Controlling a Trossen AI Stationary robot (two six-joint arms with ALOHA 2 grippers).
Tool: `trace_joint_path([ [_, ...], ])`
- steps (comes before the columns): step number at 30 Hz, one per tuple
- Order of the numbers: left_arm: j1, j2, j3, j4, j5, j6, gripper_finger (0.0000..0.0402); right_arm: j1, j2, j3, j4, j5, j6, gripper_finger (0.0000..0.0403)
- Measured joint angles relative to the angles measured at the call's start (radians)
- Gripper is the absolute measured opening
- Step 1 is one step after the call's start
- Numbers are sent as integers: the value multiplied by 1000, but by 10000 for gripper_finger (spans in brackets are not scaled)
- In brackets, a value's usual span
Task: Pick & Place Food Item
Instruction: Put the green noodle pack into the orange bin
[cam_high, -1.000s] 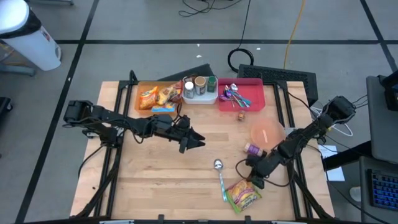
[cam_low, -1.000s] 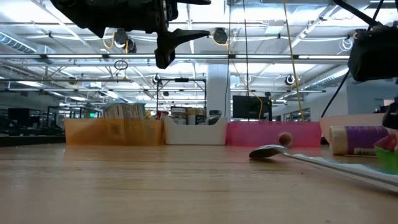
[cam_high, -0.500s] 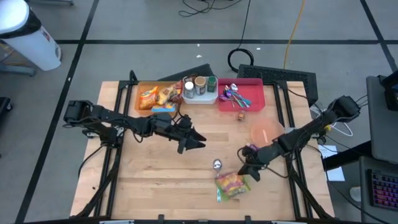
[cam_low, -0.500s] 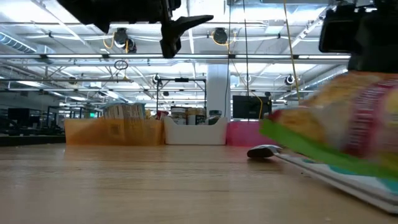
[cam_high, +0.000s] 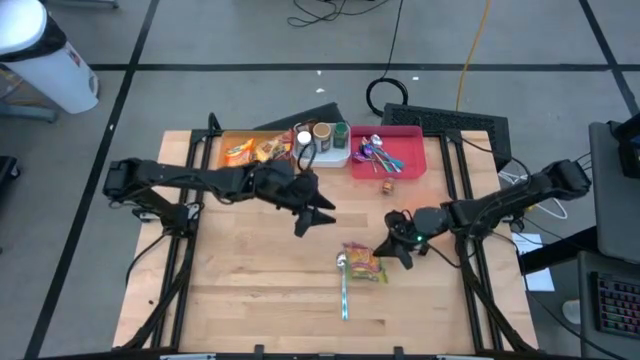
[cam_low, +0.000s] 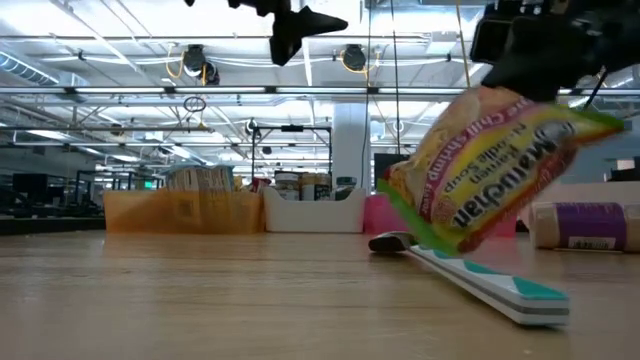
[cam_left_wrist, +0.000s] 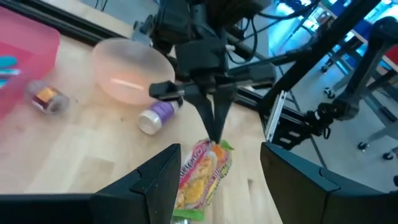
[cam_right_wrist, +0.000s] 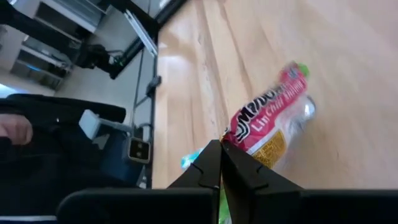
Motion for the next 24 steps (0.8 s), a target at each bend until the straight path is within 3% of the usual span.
trace_joint_path([
  [13, 55, 84, 11, 5, 154, 9, 230, -132, 6, 163, -67, -57, -188, 0],
  [24, 55, 172, 11, 149, 164, 13, 230, -168, 51, 218, -61, -156, -217, 0],
])
